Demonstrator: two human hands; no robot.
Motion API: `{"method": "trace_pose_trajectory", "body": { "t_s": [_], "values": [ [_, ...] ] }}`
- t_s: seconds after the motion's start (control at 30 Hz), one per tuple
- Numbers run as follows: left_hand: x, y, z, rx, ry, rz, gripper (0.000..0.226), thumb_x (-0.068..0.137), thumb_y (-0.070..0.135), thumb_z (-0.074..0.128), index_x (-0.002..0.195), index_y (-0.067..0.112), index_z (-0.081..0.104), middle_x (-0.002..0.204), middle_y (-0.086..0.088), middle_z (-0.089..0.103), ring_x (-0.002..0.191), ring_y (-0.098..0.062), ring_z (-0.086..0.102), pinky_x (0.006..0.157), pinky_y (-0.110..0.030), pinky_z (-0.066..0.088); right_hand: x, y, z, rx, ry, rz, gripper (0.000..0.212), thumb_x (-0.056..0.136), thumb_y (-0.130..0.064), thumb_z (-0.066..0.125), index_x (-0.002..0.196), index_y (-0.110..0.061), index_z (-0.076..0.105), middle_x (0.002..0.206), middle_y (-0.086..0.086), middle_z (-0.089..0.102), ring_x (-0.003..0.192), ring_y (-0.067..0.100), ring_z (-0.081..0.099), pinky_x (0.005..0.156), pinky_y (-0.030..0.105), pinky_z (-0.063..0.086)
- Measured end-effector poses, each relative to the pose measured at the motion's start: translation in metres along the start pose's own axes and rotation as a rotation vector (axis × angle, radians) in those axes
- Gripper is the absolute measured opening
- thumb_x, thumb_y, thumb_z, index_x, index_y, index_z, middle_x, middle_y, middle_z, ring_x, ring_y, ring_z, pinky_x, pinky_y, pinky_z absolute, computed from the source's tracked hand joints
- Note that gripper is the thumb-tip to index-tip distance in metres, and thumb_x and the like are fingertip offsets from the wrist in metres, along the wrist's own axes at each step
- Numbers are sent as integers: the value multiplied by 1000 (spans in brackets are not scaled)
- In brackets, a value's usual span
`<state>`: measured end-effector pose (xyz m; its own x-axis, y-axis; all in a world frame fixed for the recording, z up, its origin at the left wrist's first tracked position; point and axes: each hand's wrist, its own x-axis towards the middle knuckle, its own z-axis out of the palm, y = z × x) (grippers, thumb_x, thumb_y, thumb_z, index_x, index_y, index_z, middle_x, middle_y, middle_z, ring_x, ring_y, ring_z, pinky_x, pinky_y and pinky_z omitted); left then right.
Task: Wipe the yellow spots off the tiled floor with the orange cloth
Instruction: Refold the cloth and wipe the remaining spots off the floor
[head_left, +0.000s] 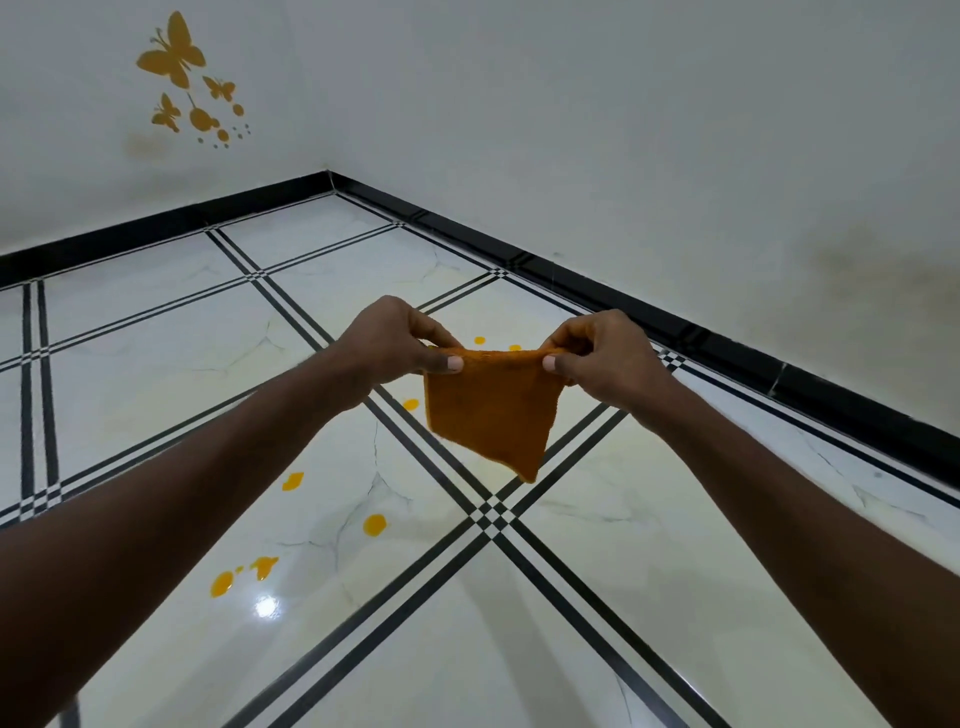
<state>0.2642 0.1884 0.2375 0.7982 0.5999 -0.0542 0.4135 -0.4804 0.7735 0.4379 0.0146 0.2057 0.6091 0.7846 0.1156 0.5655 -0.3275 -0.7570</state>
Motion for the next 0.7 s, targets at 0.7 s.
{"method": "trace_pose_trajectory", "body": {
  "t_s": [0.7],
  "values": [
    [-19, -18, -8, 312, 158, 155, 24, 79, 20, 82, 102, 18, 77, 95, 4, 73, 88, -10, 65, 71, -20, 49, -2, -18, 19, -304, -130, -129, 17, 92, -15, 73, 109, -12, 75, 86, 1, 68, 73, 7, 59, 59, 16, 38]
  ]
}}
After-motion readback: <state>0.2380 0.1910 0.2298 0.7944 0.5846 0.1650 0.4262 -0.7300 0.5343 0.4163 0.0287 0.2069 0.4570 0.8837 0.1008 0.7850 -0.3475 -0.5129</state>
